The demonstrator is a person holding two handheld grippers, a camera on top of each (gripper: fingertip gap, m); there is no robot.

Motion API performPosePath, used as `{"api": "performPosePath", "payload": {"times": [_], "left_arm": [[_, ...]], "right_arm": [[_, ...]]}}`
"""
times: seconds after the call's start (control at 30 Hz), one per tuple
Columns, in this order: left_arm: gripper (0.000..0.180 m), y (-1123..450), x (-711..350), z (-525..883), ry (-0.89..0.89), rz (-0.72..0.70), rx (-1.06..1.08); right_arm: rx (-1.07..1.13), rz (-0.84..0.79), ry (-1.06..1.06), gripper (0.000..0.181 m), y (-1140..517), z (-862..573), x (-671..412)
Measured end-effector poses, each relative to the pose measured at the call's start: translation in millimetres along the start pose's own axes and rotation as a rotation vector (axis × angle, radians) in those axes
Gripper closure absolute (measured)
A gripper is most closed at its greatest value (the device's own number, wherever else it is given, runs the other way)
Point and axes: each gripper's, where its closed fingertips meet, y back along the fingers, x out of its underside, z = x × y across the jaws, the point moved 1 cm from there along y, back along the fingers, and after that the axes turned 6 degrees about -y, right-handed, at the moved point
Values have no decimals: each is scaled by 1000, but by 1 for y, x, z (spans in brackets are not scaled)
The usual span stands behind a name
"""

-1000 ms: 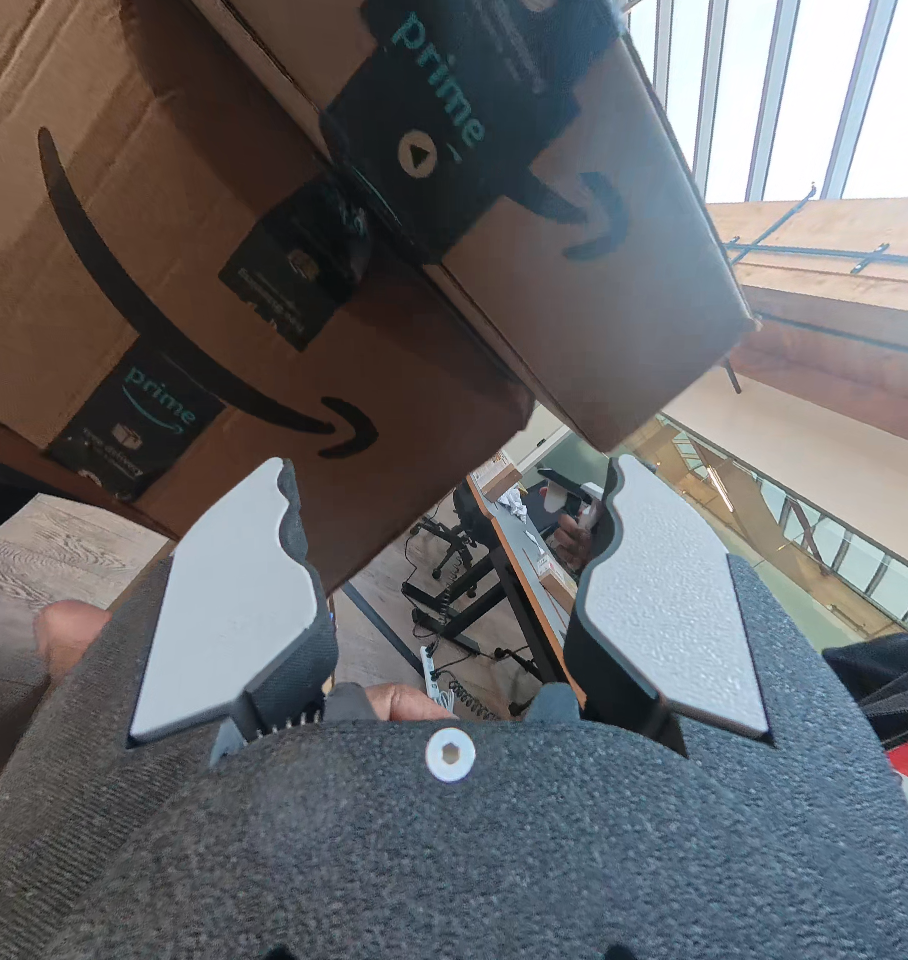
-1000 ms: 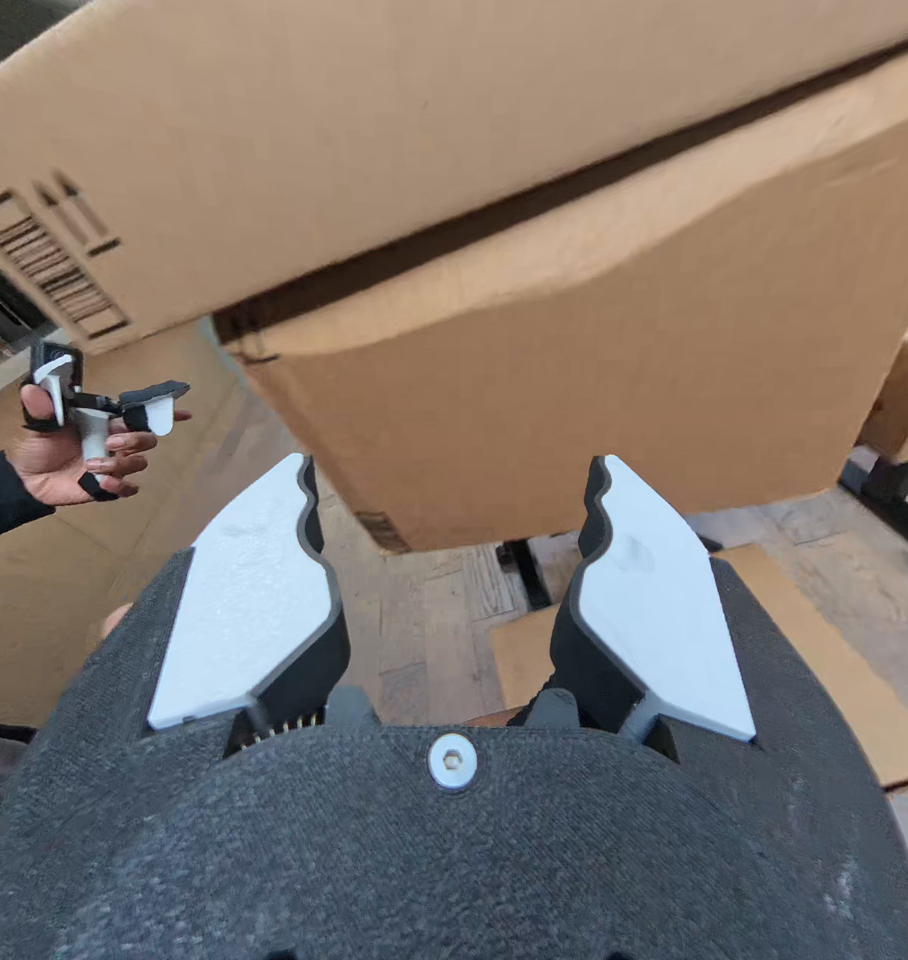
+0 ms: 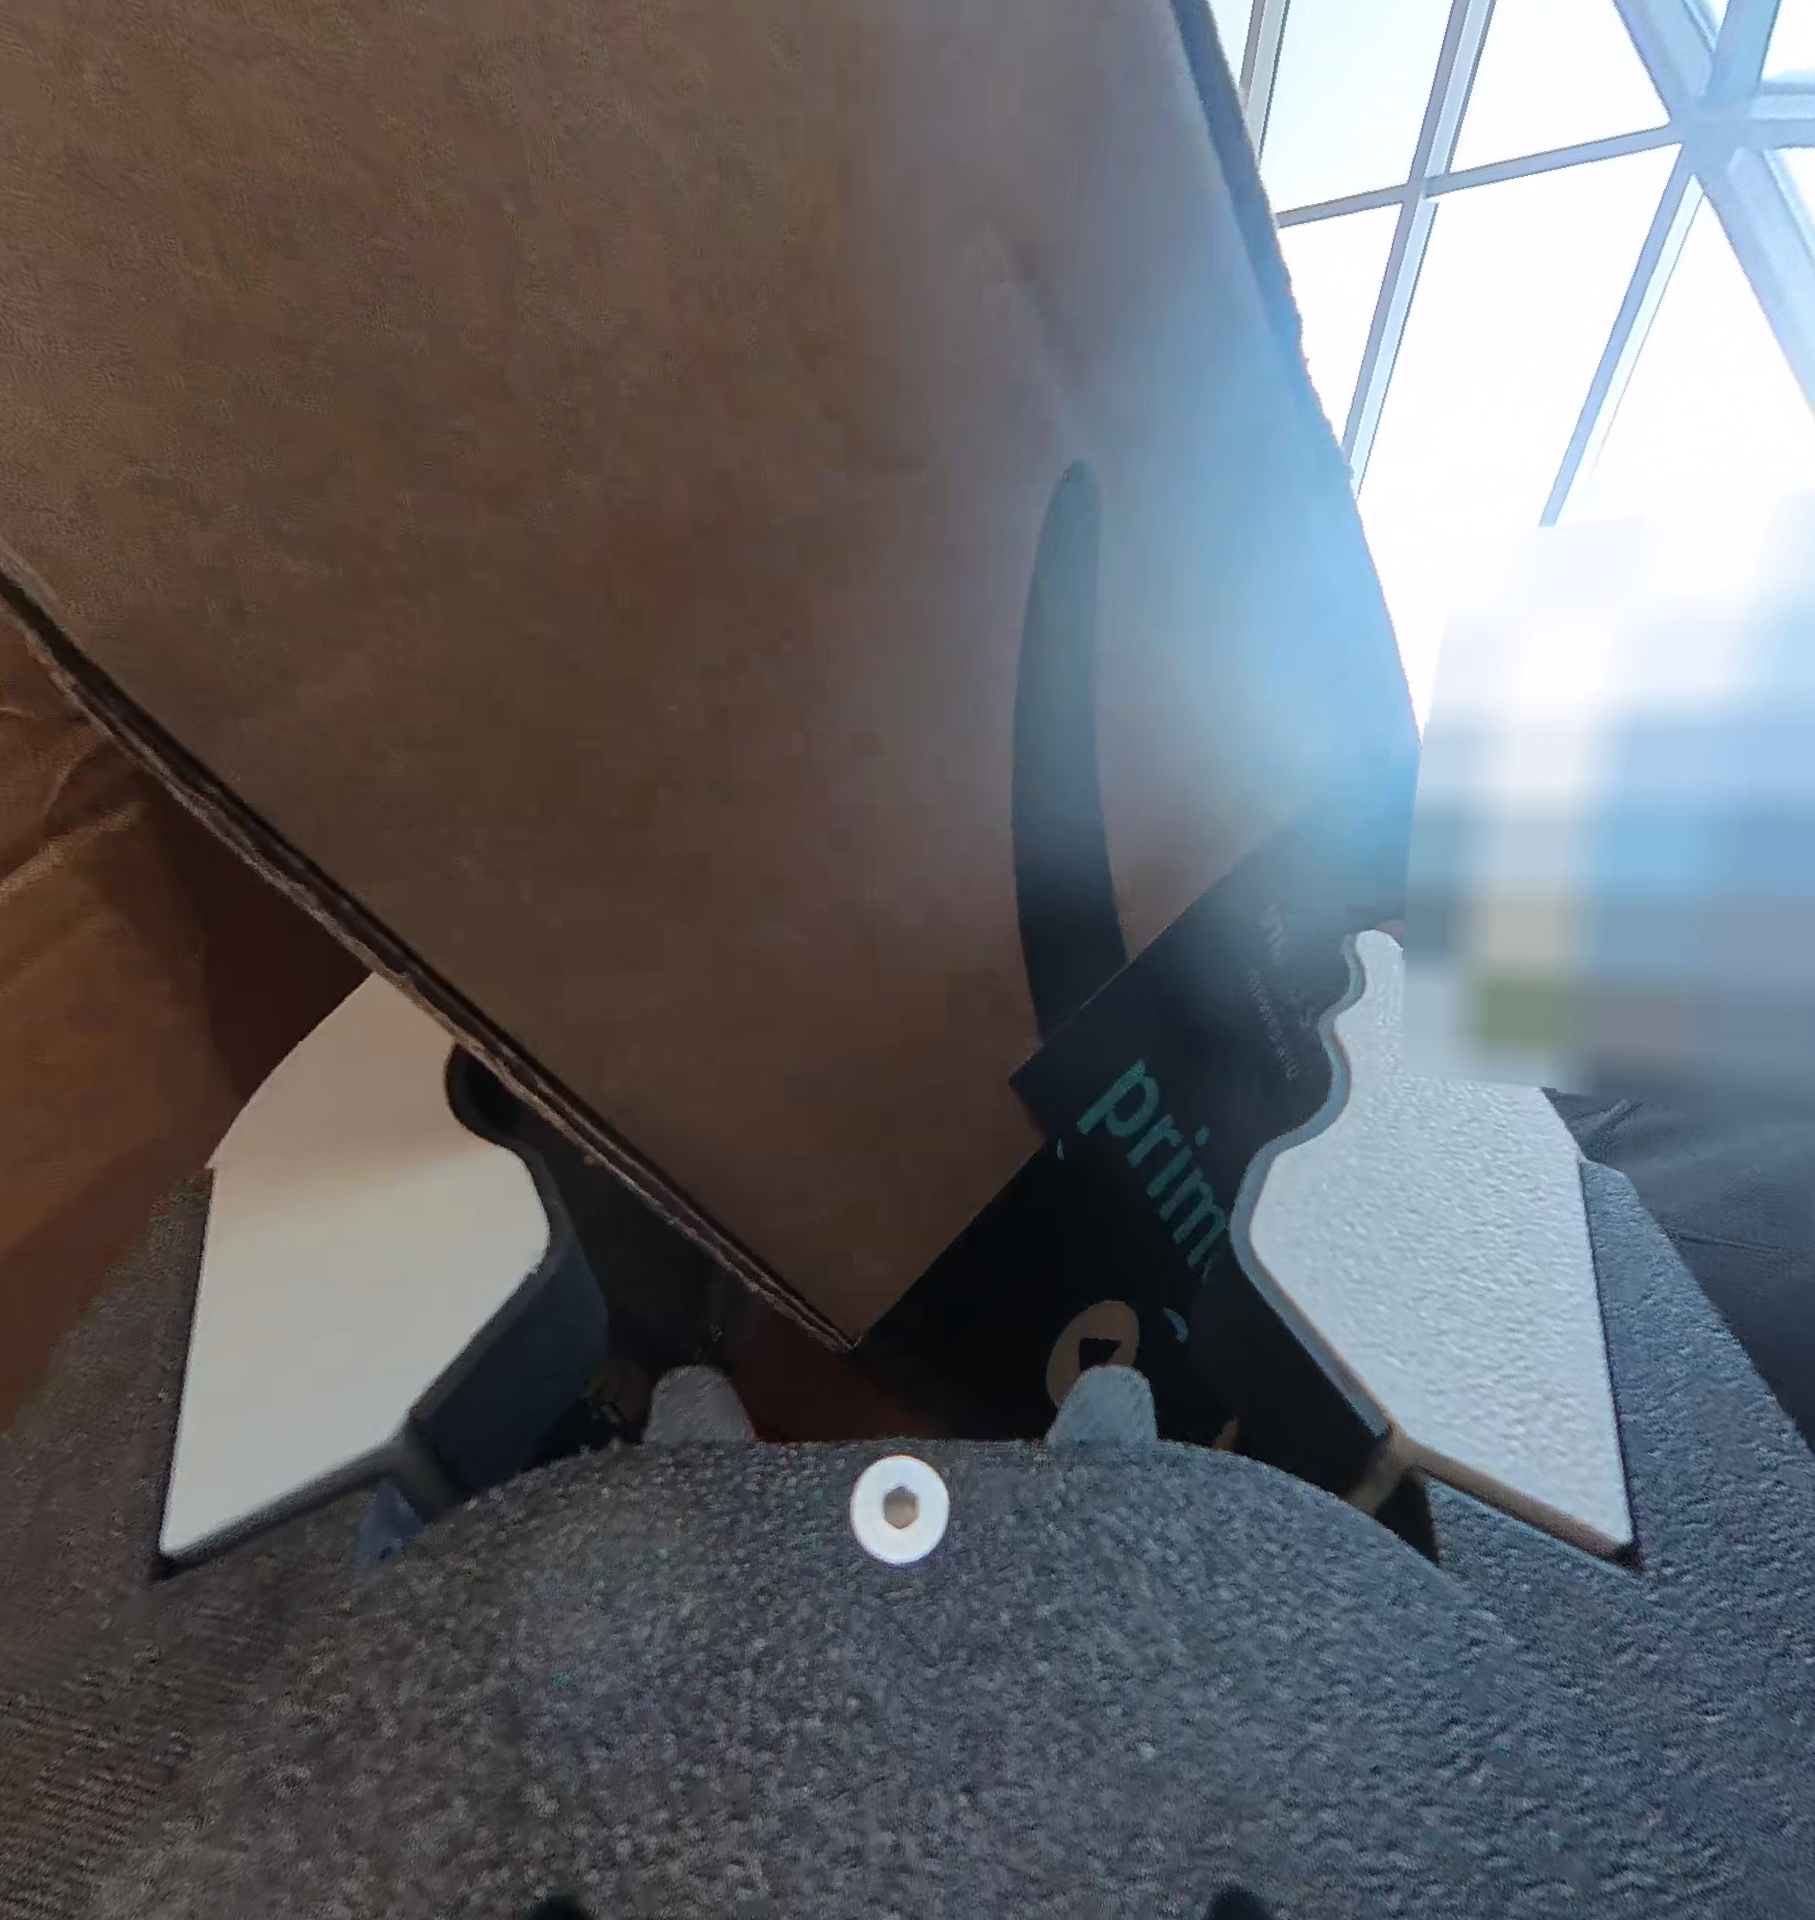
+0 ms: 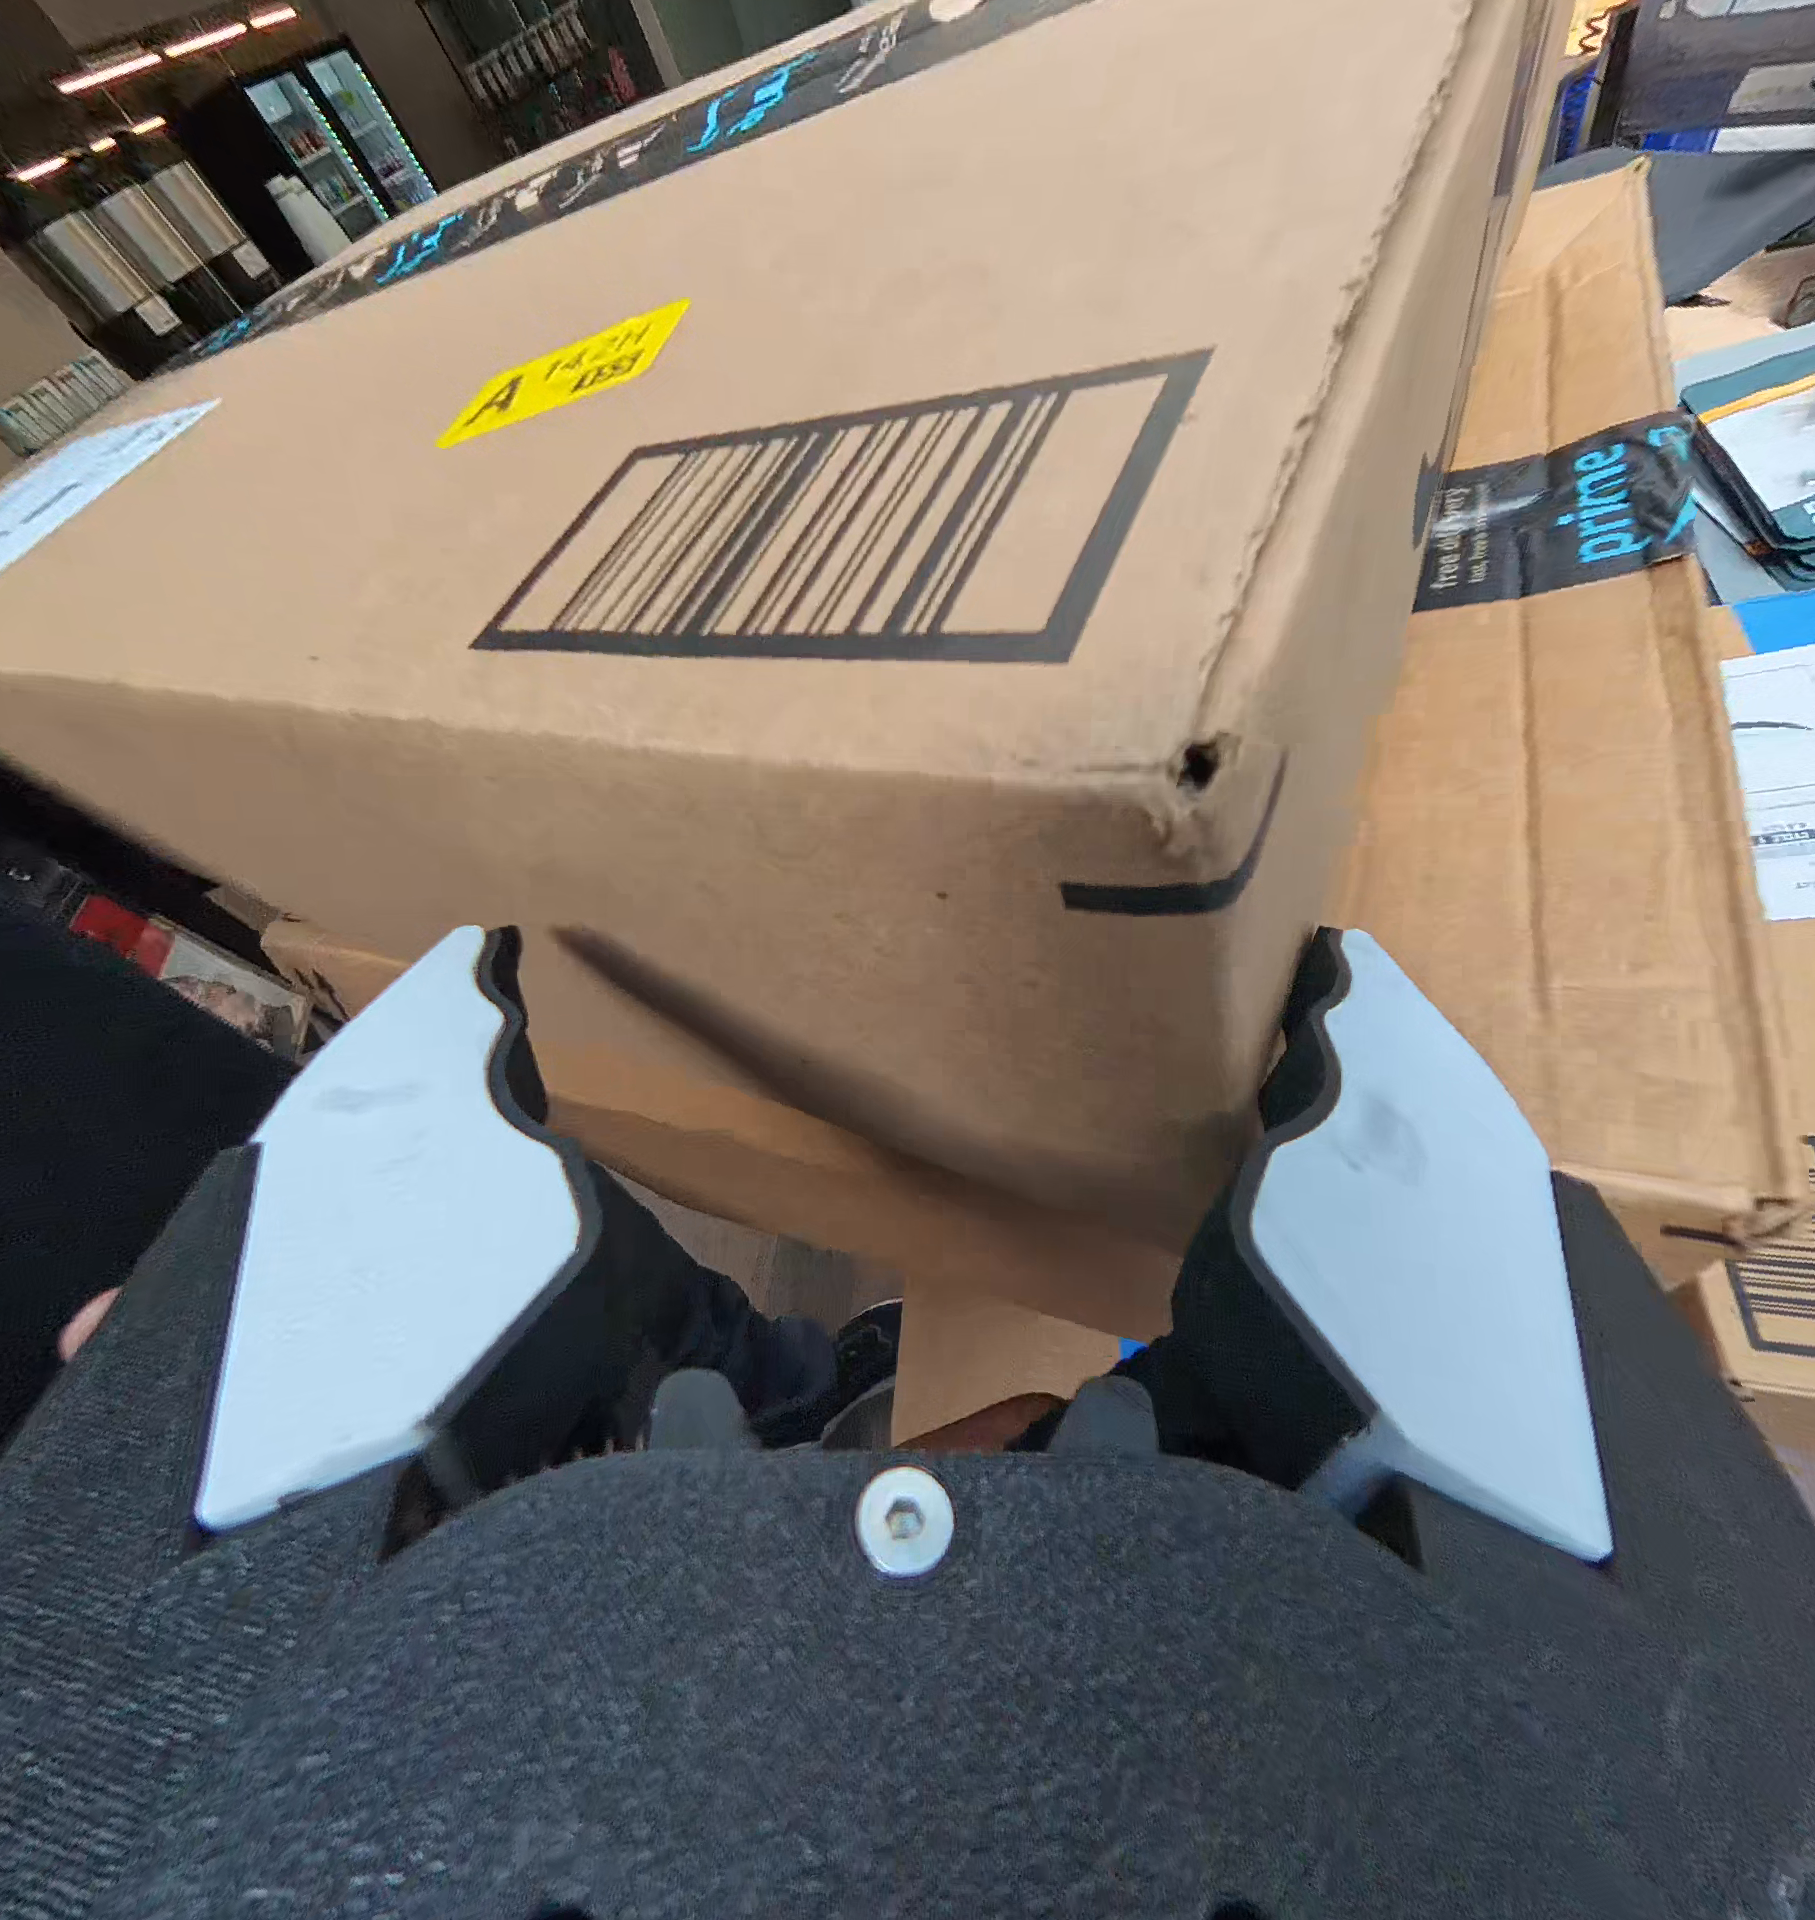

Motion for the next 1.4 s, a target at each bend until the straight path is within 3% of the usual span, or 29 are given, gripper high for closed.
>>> {"api": "performPosePath", "payload": {"times": [0.07, 0.17, 0.27, 0.33, 0.4, 0.5, 0.63, 1.0, 1.4], "left_arm": [[33, 12, -15, -3, 32, -25, 18], [34, 29, -24, -6, 64, -5, 54], [39, 38, -21, -2, 77, 39, 98], [43, 38, -23, 2, 100, 50, 131], [46, 38, -22, 4, 111, 72, 162], [42, 34, -21, 4, 146, 73, 193], [34, 27, -21, -2, 144, 56, 167], [32, 40, -12, -37, 148, 37, 135], [35, 44, 8, -108, 57, -17, 156]], "right_arm": [[13, 22, 19, 47, 0, 32, 18], [19, 20, 65, 65, 6, 65, 41], [-8, -95, 92, 72, 16, 69, 38], [-59, -142, 91, 69, 17, 67, 31], [-73, -89, 122, 65, 5, 63, 34], [-88, -21, 170, 45, -17, 59, 33], [-69, 54, 203, 37, -24, 61, 32], [-15, 180, 213, 38, -10, 99, 58], [-35, 133, 222, 40, 24, 148, 92]]}}
